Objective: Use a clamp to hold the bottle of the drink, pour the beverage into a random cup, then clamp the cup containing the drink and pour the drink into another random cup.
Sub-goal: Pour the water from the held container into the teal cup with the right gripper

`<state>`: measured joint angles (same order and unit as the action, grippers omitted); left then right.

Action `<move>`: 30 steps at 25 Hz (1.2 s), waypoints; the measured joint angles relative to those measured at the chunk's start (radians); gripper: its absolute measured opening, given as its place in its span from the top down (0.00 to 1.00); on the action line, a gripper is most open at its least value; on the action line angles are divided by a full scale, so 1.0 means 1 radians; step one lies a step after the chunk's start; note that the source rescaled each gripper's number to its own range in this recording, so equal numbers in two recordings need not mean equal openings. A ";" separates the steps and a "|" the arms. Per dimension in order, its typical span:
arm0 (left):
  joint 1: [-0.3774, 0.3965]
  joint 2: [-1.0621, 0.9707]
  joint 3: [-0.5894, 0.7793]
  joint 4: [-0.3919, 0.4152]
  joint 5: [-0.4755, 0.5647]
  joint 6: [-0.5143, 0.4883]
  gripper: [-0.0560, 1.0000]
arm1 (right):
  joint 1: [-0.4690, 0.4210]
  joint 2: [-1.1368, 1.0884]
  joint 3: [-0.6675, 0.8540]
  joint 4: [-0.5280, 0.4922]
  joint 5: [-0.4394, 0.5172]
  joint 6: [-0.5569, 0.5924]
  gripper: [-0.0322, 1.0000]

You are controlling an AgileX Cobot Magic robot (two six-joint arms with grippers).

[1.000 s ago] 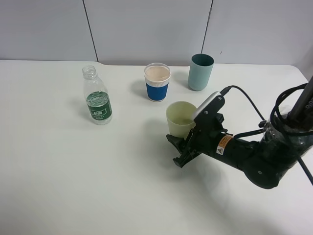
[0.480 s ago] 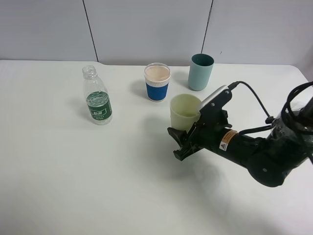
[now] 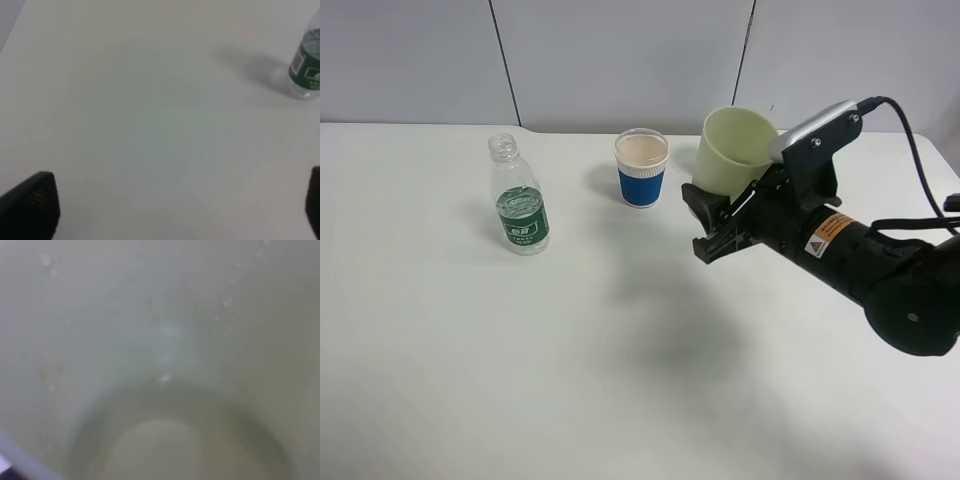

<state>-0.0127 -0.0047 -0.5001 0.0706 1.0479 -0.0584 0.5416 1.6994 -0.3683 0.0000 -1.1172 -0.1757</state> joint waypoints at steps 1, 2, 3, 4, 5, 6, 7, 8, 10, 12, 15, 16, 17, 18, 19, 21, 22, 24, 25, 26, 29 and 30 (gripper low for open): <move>0.000 0.000 0.000 0.000 0.000 0.000 0.00 | -0.013 -0.023 0.001 0.000 0.023 0.000 0.95; 0.000 0.000 0.000 0.000 0.000 0.000 0.00 | -0.026 -0.047 0.001 0.000 0.045 0.000 0.95; 0.000 0.000 0.000 0.000 0.000 0.000 0.00 | -0.044 -0.070 0.001 0.000 0.077 0.000 0.95; 0.000 0.000 0.000 0.000 0.000 0.000 0.00 | -0.063 -0.090 0.001 0.000 0.111 0.000 0.95; 0.000 0.000 0.000 0.000 0.000 0.000 0.00 | -0.081 -0.114 0.002 0.000 0.140 0.000 0.95; 0.000 0.000 0.000 0.000 0.000 0.000 0.00 | -0.103 -0.139 0.002 0.000 0.178 0.000 0.95; 0.000 0.000 0.000 0.000 0.000 0.000 0.00 | -0.125 -0.161 0.002 0.000 0.216 0.000 0.95; 0.000 0.000 0.000 0.000 0.000 0.000 0.00 | -0.149 -0.186 0.003 0.000 0.250 0.001 0.95; 0.000 0.000 0.000 0.000 0.000 0.000 0.00 | -0.192 -0.234 0.003 0.000 0.304 0.004 0.95; 0.000 0.000 0.000 0.000 0.000 0.000 0.00 | -0.237 -0.270 0.003 -0.009 0.342 0.022 0.95; 0.000 0.000 0.000 0.000 0.000 0.000 0.00 | -0.317 -0.300 -0.027 -0.079 0.421 0.083 0.95; 0.000 0.000 0.000 0.000 0.000 0.000 0.00 | -0.339 -0.301 -0.043 -0.108 0.451 0.111 0.95; 0.000 0.000 0.000 0.000 0.000 0.000 0.00 | -0.365 -0.301 -0.063 -0.144 0.488 0.151 0.95; 0.000 0.000 0.000 0.000 0.000 0.000 0.00 | -0.388 -0.301 -0.084 -0.178 0.525 0.191 0.95; 0.000 0.000 0.000 0.000 0.000 0.000 0.00 | -0.410 -0.300 -0.104 -0.205 0.552 0.230 0.95; 0.000 0.000 0.000 0.000 0.000 0.000 0.00 | -0.443 -0.300 -0.138 -0.258 0.591 0.290 0.95; 0.000 0.000 0.000 0.000 0.000 0.000 0.00 | -0.458 -0.300 -0.155 -0.279 0.600 0.316 0.95; 0.000 0.000 0.000 0.000 0.000 0.000 0.00 | -0.480 -0.299 -0.188 -0.318 0.623 0.358 0.95; 0.000 0.000 0.000 0.000 0.000 0.000 0.00 | -0.491 -0.299 -0.209 -0.339 0.644 0.380 0.95; 0.000 0.000 0.000 0.000 0.000 0.000 0.00 | -0.501 -0.299 -0.230 -0.356 0.670 0.406 0.95; 0.000 0.000 0.000 0.000 0.000 0.000 0.00 | -0.518 -0.292 -0.300 -0.430 0.773 0.505 0.95; 0.000 0.000 0.000 0.000 0.000 0.000 0.00 | -0.521 -0.283 -0.328 -0.456 0.807 0.543 0.95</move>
<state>-0.0127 -0.0047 -0.5001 0.0706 1.0479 -0.0584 0.0210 1.4164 -0.6961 -0.4561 -0.3104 0.3670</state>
